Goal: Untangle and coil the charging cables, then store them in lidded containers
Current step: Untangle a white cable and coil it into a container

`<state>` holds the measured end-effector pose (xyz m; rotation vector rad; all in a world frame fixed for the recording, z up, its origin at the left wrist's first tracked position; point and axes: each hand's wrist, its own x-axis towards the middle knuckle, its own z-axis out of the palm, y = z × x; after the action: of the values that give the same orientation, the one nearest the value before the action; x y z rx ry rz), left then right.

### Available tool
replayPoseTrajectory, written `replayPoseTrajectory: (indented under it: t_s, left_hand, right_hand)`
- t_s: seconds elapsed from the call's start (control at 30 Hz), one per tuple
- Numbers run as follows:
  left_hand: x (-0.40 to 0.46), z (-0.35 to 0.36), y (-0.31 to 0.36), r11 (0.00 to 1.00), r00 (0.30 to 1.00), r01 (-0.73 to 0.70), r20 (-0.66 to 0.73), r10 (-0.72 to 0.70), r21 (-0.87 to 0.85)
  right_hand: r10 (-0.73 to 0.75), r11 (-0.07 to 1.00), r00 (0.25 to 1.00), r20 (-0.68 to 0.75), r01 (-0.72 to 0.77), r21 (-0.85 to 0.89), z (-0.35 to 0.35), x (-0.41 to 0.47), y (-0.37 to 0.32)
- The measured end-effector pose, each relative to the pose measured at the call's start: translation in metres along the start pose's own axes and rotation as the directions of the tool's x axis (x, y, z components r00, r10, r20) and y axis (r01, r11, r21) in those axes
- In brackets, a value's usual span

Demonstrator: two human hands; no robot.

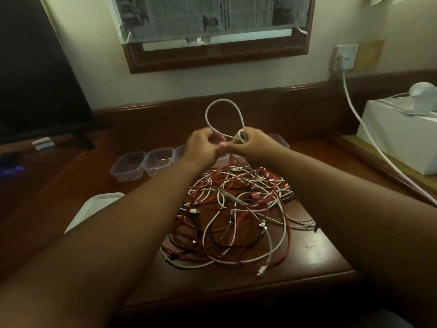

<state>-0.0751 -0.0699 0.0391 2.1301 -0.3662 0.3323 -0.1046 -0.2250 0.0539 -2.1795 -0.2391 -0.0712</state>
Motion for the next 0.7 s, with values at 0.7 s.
replayPoseTrajectory:
  t_s: [0.7]
  left_hand:
    - [-0.018, 0.01, -0.033, 0.986, 0.986, 0.142, 0.101, -0.133, -0.084]
  right_hand:
    - [0.12, 0.589, 0.981, -0.149, 0.051, 0.806, 0.0, -0.001, -0.028]
